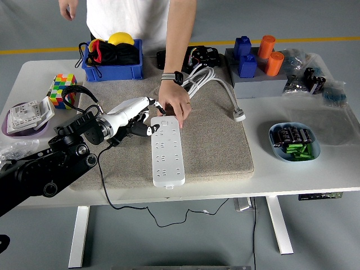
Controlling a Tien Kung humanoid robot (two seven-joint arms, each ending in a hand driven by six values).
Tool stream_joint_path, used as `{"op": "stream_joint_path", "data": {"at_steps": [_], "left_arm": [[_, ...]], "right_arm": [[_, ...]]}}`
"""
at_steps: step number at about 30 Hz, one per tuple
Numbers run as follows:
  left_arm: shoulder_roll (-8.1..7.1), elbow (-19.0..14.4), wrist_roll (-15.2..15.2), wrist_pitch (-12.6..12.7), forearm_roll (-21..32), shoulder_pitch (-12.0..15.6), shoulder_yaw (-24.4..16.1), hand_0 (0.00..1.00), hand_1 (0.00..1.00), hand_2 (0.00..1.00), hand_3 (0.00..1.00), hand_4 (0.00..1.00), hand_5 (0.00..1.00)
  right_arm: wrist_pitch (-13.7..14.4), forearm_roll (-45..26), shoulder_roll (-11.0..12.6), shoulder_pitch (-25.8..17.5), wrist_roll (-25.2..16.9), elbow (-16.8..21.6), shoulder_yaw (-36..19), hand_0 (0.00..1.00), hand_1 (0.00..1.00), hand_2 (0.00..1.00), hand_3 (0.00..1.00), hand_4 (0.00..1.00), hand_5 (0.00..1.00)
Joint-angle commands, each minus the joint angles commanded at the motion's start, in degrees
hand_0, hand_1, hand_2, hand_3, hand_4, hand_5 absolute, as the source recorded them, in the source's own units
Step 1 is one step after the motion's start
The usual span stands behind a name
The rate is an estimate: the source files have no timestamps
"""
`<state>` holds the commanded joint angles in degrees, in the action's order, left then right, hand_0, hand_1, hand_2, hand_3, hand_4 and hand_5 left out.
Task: Pull the plug out,throw it away,press the button
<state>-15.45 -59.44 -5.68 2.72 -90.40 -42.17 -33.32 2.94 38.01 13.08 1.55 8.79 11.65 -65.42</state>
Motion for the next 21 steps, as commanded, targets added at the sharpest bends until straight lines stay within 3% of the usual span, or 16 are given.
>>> {"op": "stream_joint_path", "data": {"at_steps": [10,21], "left_arm": [[2.99,5.86,-0.69,-0.42,2.21,-4.91,7.01,0.105,0.002,0.040,0.673,0.575,0.031],[5.73,10.58,-1.19,-0.72,2.42,-7.49,9.12,0.102,0.002,0.036,0.673,0.575,0.031]], "right_arm": [[-0.07,-0.27,0.01,0.17,0.03,-0.09,0.33,0.750,0.666,0.656,0.621,0.672,0.511],[-0.11,-0.41,-0.08,0.24,-0.01,-0.11,0.63,0.750,0.667,0.656,0.620,0.672,0.511]]}}
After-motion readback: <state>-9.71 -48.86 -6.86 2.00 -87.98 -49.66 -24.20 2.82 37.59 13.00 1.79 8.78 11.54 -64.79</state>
